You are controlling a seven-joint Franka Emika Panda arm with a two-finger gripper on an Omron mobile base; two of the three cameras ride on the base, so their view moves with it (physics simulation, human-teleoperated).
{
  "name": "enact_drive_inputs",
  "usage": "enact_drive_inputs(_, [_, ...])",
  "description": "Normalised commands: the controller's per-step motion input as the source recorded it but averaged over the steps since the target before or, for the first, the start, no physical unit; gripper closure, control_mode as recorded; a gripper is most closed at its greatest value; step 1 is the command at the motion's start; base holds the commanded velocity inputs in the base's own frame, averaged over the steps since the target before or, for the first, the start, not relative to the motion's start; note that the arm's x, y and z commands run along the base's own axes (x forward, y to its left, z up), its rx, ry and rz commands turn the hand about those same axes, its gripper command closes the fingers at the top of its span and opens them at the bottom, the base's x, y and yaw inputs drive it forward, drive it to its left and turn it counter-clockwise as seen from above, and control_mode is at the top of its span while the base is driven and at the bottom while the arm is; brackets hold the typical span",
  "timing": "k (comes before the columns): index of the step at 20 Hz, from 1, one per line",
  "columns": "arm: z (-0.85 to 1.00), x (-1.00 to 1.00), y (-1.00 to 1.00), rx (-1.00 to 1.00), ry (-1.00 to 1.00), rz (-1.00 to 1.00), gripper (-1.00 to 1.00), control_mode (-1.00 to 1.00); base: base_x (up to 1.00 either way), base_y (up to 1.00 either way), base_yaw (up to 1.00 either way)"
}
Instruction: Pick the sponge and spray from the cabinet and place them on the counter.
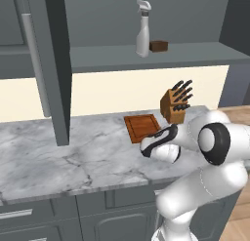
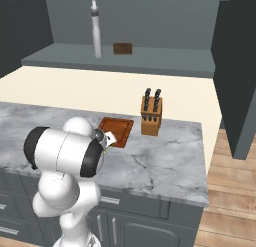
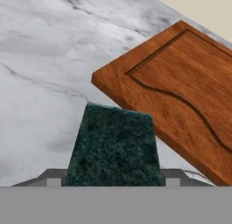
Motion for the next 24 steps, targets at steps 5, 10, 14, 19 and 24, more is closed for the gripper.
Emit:
enact_drive_inputs(5, [-0.42, 0.06, 0.05, 0.0, 0.0, 0.0, 1.0, -1.0, 0.0, 0.0, 0.0])
enact_drive_inputs(10, [-0.2, 0.03, 0.03, -0.01, -0.01, 0.0, 1.0, -1.0, 0.0, 0.0, 0.0])
enact_drive_inputs(14, [0.0, 0.0, 0.0, 0.0, 0.0, 0.0, -1.0, -1.0, 0.0, 0.0, 0.0])
enact_drive_inputs(19, [0.19, 0.0, 0.0, 0.01, 0.03, -0.01, -1.0, -1.0, 0.0, 0.0, 0.0])
enact_drive_inputs(24, [0.62, -0.02, -0.04, 0.01, 0.13, -0.06, -1.0, -1.0, 0.0, 0.0, 0.0])
